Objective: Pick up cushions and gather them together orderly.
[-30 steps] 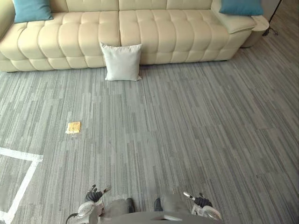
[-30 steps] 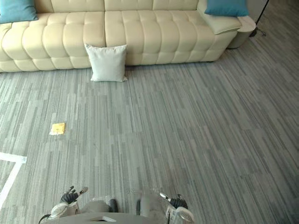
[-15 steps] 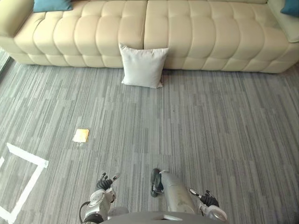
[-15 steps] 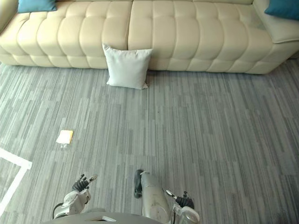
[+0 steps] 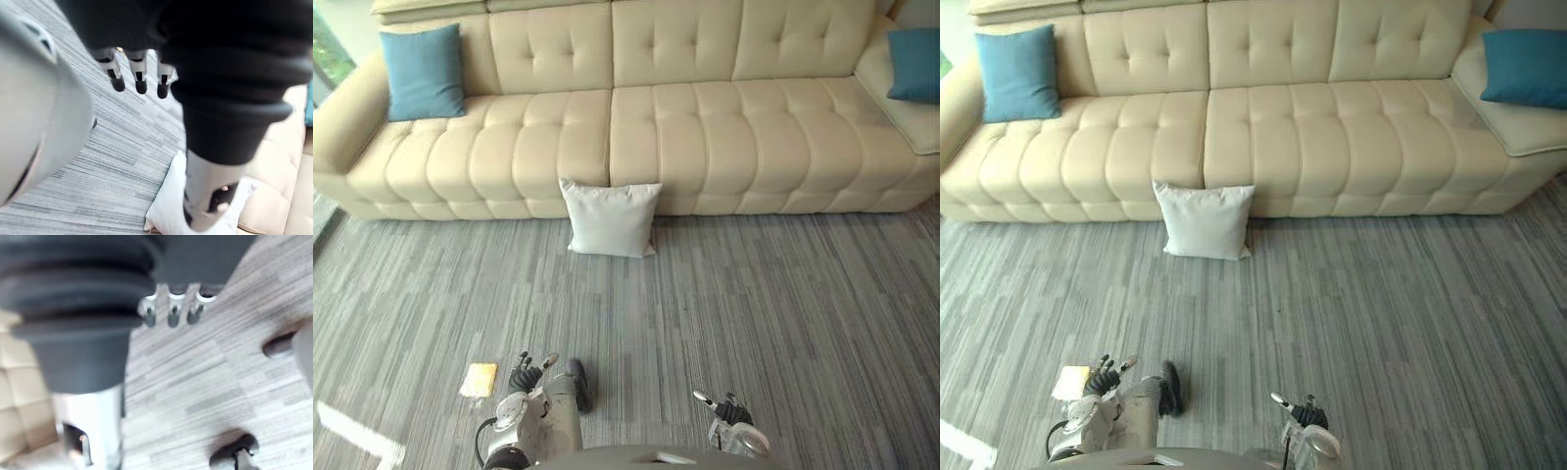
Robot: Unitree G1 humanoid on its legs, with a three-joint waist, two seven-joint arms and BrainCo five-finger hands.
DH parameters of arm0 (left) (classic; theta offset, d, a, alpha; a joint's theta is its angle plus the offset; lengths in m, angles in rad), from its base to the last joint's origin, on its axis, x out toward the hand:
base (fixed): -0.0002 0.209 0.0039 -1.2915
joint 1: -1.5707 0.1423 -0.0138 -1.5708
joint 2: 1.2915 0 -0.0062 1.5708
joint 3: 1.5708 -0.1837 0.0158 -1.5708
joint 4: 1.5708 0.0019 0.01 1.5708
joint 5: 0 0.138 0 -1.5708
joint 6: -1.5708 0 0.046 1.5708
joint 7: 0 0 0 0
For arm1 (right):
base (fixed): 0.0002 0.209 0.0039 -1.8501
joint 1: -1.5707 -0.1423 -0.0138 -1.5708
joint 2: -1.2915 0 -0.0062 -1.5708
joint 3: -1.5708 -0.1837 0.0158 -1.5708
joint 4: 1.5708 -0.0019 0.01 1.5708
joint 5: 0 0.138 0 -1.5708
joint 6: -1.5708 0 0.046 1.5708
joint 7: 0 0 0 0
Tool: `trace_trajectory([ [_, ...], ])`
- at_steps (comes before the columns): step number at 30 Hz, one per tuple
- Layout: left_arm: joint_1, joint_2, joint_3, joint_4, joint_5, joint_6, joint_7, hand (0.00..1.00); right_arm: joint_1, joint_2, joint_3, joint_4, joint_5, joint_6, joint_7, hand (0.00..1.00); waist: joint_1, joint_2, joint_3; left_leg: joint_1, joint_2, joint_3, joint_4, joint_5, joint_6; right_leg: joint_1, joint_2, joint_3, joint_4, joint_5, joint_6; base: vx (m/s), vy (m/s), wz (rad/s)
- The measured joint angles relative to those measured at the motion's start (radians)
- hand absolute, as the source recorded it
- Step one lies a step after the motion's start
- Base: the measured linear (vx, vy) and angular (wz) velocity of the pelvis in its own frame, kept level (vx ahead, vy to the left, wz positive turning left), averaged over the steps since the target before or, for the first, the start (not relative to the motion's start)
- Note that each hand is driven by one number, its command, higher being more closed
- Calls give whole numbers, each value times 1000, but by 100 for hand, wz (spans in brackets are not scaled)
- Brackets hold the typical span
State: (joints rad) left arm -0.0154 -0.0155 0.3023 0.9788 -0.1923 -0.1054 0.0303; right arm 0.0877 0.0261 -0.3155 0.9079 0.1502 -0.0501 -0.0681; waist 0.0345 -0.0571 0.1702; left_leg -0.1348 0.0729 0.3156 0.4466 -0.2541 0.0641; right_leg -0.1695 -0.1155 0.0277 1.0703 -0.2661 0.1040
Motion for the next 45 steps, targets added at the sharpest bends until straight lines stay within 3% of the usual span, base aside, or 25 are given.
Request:
trace_trajectory([
  [2,-2,-2,-1,1,0,2,-1,0,3,3,0,-19,0,-9,1,0,-6,-8,-3,68,-7,-5,-49,-27,-4,-102,7,-57,-7,-23,-15,379,63,5],
  [4,-3,-9,-25,16,0,5,-1,0,6,0,-3,-27,3,-13,0,0,-20,-6,-2,127,-12,-15,-65,-72,-15,-203,26,-132,-172,-36,-25,370,-48,13],
  [5,-2,-15,-27,27,1,8,0,0,4,-2,-2,-27,4,-13,1,0,-27,-2,-2,168,-14,-16,-86,-83,-31,-214,42,-180,-347,-16,-53,359,-61,12],
  [7,-5,-19,-30,27,6,7,-1,0,2,1,-2,-26,3,-13,1,0,-37,1,-1,201,-18,-37,-108,-98,-53,-214,65,-192,-521,25,-84,456,-98,37],
  [8,-7,-23,-30,32,23,7,-1,0,2,2,-3,-26,5,-13,2,0,-45,2,-1,228,-23,-63,-124,-112,-73,-214,73,-181,-590,90,-109,470,-124,68],
  [9,-7,-28,-30,43,32,7,-2,0,2,0,-3,-26,4,-14,2,0,-49,12,-4,247,-21,-92,-136,-123,-87,-197,78,-183,-589,162,-131,430,-140,74],
  [10,-9,-36,-31,61,41,7,-3,0,-2,-11,-2,-24,1,-15,3,0,-48,31,-14,276,-3,-114,-153,-126,-100,-187,87,-208,-560,146,-156,648,-213,73],
  [11,-2,-54,-32,61,42,7,-9,0,-11,-30,-1,-17,1,-15,3,0,-44,62,-12,266,18,-133,-104,-116,-117,-169,89,-235,-546,109,-180,539,-178,53],
  [12,-2,-59,-31,61,42,7,-12,0,-16,-34,-2,-12,2,-15,3,0,-44,71,-9,253,26,-138,-68,-112,-121,-162,90,-238,-546,100,-186,499,-190,54],
  [13,-3,-63,-34,61,43,8,-16,0,-22,-45,-1,-8,1,-13,3,0,-47,93,-7,191,57,-158,89,-85,-137,-122,104,-248,-565,79,-193,357,-157,30],
  [14,-2,-63,-28,56,43,8,-16,0,-22,-49,-1,-2,1,-12,2,0,-42,101,-7,149,81,-164,205,-55,-151,-89,115,-250,-589,74,-198,438,-185,20],
  [17,17,-61,-23,17,41,6,-13,0,-19,-55,2,22,2,-9,0,0,-29,104,-7,65,150,-147,444,-50,-160,49,146,-245,-675,69,-204,354,-122,-14],
  [21,15,-65,-29,10,41,4,-16,0,-16,-56,-2,22,2,-2,-2,0,-22,102,-8,-15,197,-94,311,-57,-147,144,143,-223,-765,69,-194,236,2,-20],
  [24,10,-65,-30,11,41,4,-16,0,-13,-57,-2,21,2,4,-3,0,-14,98,-7,-18,174,-102,94,-37,-152,159,126,-201,-768,66,-169,122,116,-17],
  [26,19,-65,-29,17,42,4,-17,0,-8,-66,1,21,2,5,-4,0,-16,113,-16,-7,152,-131,-69,121,-137,155,131,-184,-758,52,-133,90,236,-19],
  [27,20,-65,-28,18,42,4,-17,0,-8,-65,1,23,2,5,-4,0,-15,112,-18,1,151,-131,-76,111,-156,152,130,-175,-754,46,-124,87,255,-16],
  [28,19,-51,-26,15,42,3,-18,0,-2,-51,24,23,0,6,-4,0,-16,76,-27,12,122,-114,-95,112,-162,147,102,-151,-749,47,-103,67,201,-14],
  [29,18,-44,-26,15,42,3,-20,0,-1,-50,34,23,1,6,-4,0,-14,66,-31,12,116,-106,-99,112,-162,142,96,-144,-752,49,-97,49,152,-13],
  [33,19,-29,-24,20,50,4,-21,0,0,-36,40,23,0,5,-4,0,-11,44,-44,11,94,-62,-99,99,-143,130,75,-97,-787,70,-63,-4,169,-27],
  [40,6,-22,-29,25,59,6,-12,0,-27,-47,70,21,0,4,-9,0,-18,55,-46,-38,97,6,-80,80,-125,56,71,-20,-819,114,-41,-51,91,-32],
  [43,-24,-19,-50,18,57,6,2,0,-68,-57,89,10,0,2,-31,0,-18,71,-29,-114,110,15,-27,68,-115,-23,85,-2,-786,123,-40,-37,26,-17],
  [45,-69,-7,-71,2,29,2,29,0,-124,-59,118,8,0,-4,-48,0,-9,79,-16,-220,128,14,37,60,-110,-142,96,17,-702,117,-42,-94,31,-27],
])
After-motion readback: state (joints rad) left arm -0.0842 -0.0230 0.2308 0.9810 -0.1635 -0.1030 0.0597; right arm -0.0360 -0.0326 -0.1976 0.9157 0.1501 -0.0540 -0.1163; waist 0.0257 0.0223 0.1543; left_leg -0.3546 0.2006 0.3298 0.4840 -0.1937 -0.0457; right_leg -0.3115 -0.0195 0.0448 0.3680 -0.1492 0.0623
